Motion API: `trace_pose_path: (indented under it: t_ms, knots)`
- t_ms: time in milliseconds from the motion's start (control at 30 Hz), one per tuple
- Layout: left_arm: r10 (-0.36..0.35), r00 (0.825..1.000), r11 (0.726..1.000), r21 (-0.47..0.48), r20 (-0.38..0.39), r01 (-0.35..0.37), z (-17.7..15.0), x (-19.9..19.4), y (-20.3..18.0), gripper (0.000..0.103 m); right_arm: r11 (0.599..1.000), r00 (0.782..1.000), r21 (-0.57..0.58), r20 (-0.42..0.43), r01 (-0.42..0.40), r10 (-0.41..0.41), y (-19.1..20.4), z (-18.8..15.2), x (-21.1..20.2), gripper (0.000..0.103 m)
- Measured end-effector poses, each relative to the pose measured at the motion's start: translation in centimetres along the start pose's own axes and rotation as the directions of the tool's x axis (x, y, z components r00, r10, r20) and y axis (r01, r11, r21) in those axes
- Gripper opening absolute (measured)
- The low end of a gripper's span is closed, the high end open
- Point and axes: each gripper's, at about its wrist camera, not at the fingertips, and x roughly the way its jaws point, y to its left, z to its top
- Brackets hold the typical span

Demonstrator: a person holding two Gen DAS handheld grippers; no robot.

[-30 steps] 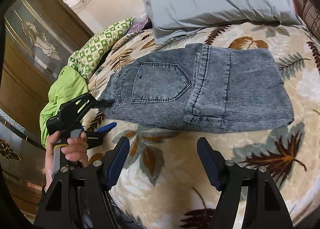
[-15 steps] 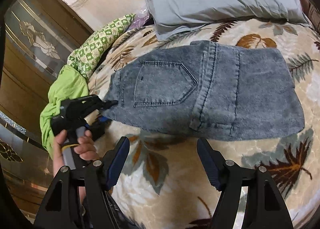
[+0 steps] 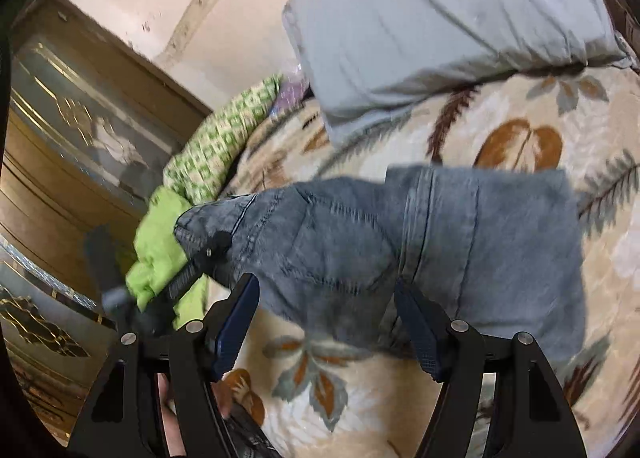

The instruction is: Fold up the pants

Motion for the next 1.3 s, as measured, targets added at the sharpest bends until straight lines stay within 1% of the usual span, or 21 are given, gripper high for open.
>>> trace_pose_path:
  t_ms: [33,100,200,300,400,467,567,600,633,667,700,733,767,800,867,933,1000,1067,1100,1200,1300]
  knots:
    - [-0.023,0.999,0.997,0.073,0.031,0.020,-0.8,-1.8,-2.1,0.015,1.000,1.000,0.005,0.006,-0.014,0.014,-0.4,0.5,-0.6,0.072]
    - [-0.066,0.996,0.981,0.186,0.063,0.054,-1.4,-3.1,-5.8,0.015,0.999,0.999,0.007,0.019,-0.037,0.037,-1.4,1.9,-2.0,0.073]
    - [-0.138,0.988,0.953,0.280,0.064,0.115,-3.4,-5.0,-8.7,0.015,0.998,0.998,0.019,0.027,-0.063,0.063,-2.9,3.9,-3.6,0.073]
    - [-0.186,0.982,0.926,0.340,0.032,0.164,-5.1,-5.0,-11.1,0.015,0.996,0.996,0.009,0.025,-0.087,0.086,-3.7,5.5,-4.6,0.073]
    - [-0.238,0.971,0.906,0.362,0.009,0.218,-6.7,-5.2,-11.8,0.015,0.994,0.994,-0.021,0.011,-0.107,0.107,-3.4,6.6,-4.5,0.077]
    - [-0.245,0.969,0.894,0.386,-0.003,0.228,-7.5,-5.0,-11.8,0.015,0.994,0.995,-0.034,-0.010,-0.104,0.103,-3.0,7.0,-3.6,0.078]
    - [-0.247,0.969,0.881,0.415,-0.010,0.229,-7.7,-5.2,-12.0,0.015,0.996,0.996,-0.059,-0.050,-0.070,0.067,-2.1,7.2,-1.4,0.078]
    - [-0.256,0.967,0.876,0.419,-0.013,0.238,-7.8,-5.5,-12.0,0.015,0.996,0.997,-0.078,-0.073,-0.046,0.040,-1.6,7.3,-0.4,0.073]
    - [-0.261,0.965,0.874,0.421,-0.017,0.244,-7.3,-4.6,-11.6,0.015,0.995,0.997,-0.098,-0.083,-0.011,0.003,-1.2,7.4,0.5,0.070]
    - [-0.271,0.962,0.869,0.424,-0.021,0.254,-7.1,-4.4,-11.4,0.015,0.994,0.995,-0.111,-0.094,0.004,-0.015,-0.9,7.5,1.2,0.059]
    - [-0.278,0.960,0.866,0.426,-0.026,0.262,-6.7,-3.9,-11.0,0.015,0.991,0.992,-0.131,-0.125,0.014,-0.031,-0.6,7.5,2.2,0.035]
    - [-0.292,0.956,0.856,0.436,-0.038,0.279,-6.6,-3.9,-10.7,0.015,0.988,0.989,-0.147,-0.134,0.039,-0.059,-0.4,7.5,2.6,0.022]
    - [-0.299,0.953,0.849,0.443,-0.048,0.289,-6.6,-3.6,-10.5,0.015,0.986,0.987,-0.159,-0.141,0.047,-0.070,-0.3,7.4,2.8,0.013]
    - [-0.306,0.950,0.844,0.446,-0.053,0.297,-6.5,-3.5,-10.3,0.015,0.985,0.988,-0.165,-0.143,0.041,-0.065,-0.2,7.2,2.7,0.009]
    - [-0.333,0.939,0.835,0.437,-0.084,0.335,-6.1,-3.5,-10.1,0.015,0.981,0.988,-0.184,-0.125,0.069,-0.093,-0.1,6.7,2.2,0.008]
    - [-0.352,0.932,0.822,0.446,-0.092,0.354,-5.5,-3.8,-10.0,0.015,0.979,0.987,-0.182,-0.111,0.092,-0.113,-0.5,6.3,1.6,0.007]
    - [-0.369,0.924,0.809,0.454,-0.102,0.373,-5.0,-4.2,-10.1,0.015,0.985,0.992,-0.153,-0.090,0.079,-0.093,-1.1,6.3,0.6,0.007]
    - [-0.399,0.910,0.791,0.461,-0.111,0.403,-4.1,-4.9,-10.4,0.015,0.992,0.996,-0.111,-0.058,0.058,-0.064,-2.2,6.4,-0.7,0.007]
    - [-0.405,0.907,0.785,0.463,-0.118,0.411,-3.9,-5.1,-10.7,0.015,0.994,0.997,-0.093,-0.048,0.050,-0.054,-2.8,6.5,-1.3,0.007]
    - [-0.430,0.886,0.752,0.473,-0.175,0.458,-3.9,-4.6,-12.0,0.015,0.999,0.999,-0.028,-0.028,0.028,-0.029,-4.9,6.5,-2.5,0.007]
    - [-0.431,0.874,0.731,0.482,-0.224,0.484,-4.7,-3.3,-13.4,0.015,0.999,1.000,0.034,-0.013,0.027,-0.026,-7.5,5.6,-3.1,0.007]
